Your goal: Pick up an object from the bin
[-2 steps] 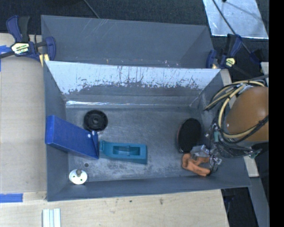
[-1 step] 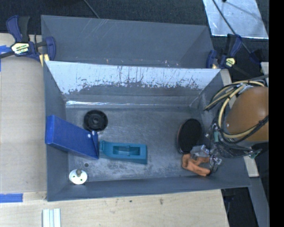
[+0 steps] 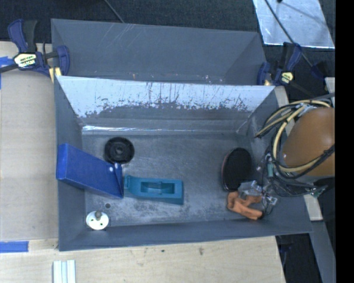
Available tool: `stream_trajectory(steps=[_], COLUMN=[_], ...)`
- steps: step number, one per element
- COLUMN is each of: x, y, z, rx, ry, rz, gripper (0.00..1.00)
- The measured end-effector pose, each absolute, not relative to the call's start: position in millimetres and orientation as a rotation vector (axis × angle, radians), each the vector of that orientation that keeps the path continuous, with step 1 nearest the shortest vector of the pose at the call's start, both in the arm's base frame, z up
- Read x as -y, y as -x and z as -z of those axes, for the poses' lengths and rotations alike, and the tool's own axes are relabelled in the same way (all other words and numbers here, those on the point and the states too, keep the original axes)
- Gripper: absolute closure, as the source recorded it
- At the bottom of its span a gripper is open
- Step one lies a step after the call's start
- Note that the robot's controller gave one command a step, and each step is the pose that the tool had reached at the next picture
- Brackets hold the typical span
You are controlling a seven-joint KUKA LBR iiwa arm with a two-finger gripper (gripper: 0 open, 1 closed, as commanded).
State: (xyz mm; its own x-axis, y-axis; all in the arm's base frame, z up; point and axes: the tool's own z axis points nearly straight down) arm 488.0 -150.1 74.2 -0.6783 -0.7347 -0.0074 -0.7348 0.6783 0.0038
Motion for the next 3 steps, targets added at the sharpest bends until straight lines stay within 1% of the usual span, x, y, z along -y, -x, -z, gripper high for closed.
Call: stream_trajectory(steps=[2,3], x=[151,152], y=[-486.4,-487.0], z=[-105,-128], rx=[-2.882,-2.88], ry=[1.258,1.256], rz=[-0.009,-0.004], gripper=[1.0,1.0])
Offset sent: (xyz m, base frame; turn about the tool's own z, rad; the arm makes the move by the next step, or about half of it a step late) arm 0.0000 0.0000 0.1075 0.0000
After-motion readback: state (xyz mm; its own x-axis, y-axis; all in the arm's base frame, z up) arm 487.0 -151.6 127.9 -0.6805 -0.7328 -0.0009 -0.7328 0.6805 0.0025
